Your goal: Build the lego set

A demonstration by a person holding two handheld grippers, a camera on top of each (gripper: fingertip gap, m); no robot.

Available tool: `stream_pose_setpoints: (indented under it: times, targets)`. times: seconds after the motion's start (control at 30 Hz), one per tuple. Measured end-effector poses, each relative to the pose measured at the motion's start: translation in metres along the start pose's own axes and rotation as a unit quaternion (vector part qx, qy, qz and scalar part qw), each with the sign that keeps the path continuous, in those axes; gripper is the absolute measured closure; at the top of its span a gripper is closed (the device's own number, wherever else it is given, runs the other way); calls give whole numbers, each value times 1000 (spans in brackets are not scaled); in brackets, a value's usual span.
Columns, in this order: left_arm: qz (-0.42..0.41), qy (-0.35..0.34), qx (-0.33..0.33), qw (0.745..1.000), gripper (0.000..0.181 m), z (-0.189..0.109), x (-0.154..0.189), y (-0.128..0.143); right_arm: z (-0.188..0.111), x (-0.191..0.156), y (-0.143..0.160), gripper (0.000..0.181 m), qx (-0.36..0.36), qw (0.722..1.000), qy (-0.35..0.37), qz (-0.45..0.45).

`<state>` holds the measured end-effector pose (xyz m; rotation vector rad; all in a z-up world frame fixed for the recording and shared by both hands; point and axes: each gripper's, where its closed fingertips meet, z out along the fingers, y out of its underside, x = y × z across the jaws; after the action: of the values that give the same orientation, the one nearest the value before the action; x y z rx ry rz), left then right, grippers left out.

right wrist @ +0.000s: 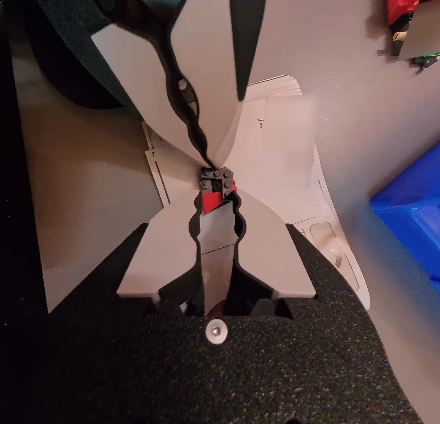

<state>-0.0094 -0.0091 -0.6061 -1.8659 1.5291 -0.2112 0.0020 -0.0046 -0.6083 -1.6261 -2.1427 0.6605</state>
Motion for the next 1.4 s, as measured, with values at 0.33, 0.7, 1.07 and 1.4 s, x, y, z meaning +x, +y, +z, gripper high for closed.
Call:
stream_pose_setpoints:
  times: [0.33,0.7,1.07,1.4]
  targets:
    - [-12,-26,48,998,181,-12,-11,-10,2,0,1,157,-2,1000,6,-4]
    - [-17,9,35,999,181,-3,2,-12,2,-1,1,157,-1,1000,6,0]
    - [7,-4,-42,999,181,-2,3,-10,3,-1,1,157,5,1000,9,6]
    - [37,-72,-64,995,181,-12,-7,-11,2,-1,1,156,22,1000,3,14]
